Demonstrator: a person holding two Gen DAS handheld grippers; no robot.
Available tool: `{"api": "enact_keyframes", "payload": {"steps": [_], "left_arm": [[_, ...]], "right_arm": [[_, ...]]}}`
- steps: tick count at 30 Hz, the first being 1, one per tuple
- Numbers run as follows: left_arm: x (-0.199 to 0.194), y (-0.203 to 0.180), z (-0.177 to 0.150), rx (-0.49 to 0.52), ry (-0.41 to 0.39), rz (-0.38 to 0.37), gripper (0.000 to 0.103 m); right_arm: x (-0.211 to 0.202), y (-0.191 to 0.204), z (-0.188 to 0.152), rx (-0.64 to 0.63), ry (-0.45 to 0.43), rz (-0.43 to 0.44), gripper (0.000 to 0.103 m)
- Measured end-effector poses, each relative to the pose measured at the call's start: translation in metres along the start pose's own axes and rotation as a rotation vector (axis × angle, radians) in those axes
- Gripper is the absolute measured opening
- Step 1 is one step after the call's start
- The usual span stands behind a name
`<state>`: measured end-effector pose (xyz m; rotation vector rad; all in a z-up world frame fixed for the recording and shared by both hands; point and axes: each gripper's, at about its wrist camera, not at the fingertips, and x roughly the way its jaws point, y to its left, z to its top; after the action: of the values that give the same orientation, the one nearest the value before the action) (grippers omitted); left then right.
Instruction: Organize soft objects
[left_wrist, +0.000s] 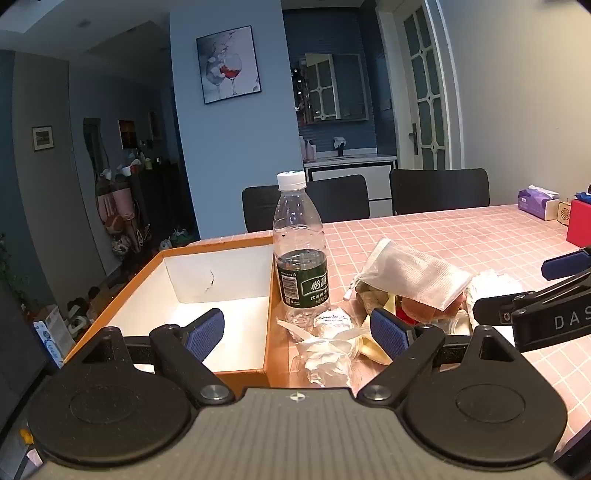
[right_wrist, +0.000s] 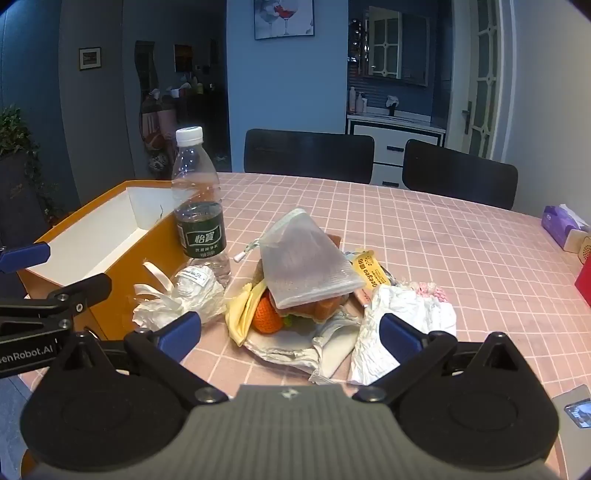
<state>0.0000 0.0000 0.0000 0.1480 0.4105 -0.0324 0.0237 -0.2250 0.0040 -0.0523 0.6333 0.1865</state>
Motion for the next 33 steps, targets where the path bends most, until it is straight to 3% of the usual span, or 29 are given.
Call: {"api": "enact_keyframes", "payload": {"steps": [33], "left_arm": [[0.006, 0.000, -0.004, -0.002, 0.020, 0.002, 0.103]], "right_arm": [[0.011, 0.003, 0.000, 0.002, 0.062, -0.004, 0.101]]}}
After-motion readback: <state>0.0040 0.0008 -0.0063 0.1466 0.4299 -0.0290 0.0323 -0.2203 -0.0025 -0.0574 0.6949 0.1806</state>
